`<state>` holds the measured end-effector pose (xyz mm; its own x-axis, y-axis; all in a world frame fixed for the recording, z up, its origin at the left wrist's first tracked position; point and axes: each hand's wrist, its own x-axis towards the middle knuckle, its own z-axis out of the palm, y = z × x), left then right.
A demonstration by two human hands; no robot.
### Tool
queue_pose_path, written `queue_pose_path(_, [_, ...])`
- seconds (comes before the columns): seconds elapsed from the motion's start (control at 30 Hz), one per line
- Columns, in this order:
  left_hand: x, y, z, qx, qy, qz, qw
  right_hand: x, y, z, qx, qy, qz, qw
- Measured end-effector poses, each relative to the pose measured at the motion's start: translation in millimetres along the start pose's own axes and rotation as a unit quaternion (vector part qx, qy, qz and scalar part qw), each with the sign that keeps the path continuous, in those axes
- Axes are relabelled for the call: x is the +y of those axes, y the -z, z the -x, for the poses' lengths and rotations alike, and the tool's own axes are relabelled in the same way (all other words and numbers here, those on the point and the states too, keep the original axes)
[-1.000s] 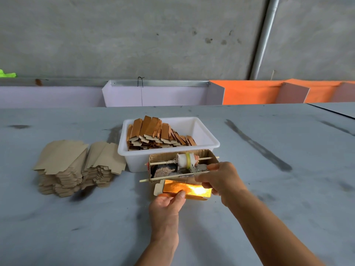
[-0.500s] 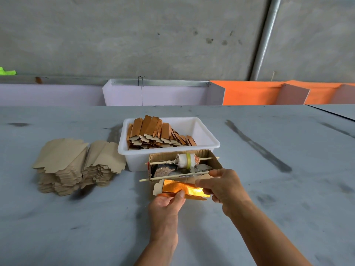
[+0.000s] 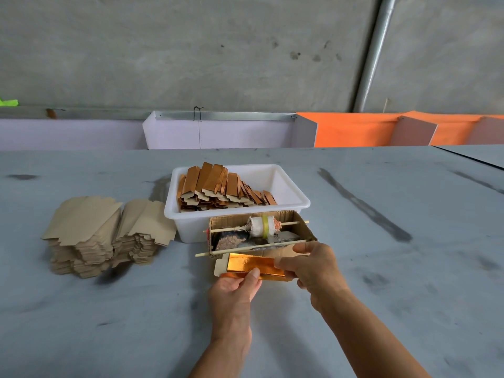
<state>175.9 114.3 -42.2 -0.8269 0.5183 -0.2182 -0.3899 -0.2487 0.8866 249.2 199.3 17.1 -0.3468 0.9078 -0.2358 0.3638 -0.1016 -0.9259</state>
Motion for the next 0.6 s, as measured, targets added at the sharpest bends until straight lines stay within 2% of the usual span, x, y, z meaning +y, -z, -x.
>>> queue_pose_path(0.37, [2,0,1,-0.010,0.003,0.004,1.000,19,-6,-6,0.048,0.065,0.045,0.996])
queue_pose_path(0.6, [-1,3,-3,-0.009,-0.013,0.012,1.000,25,-10,-11,0.055,0.082,0.028,0.995])
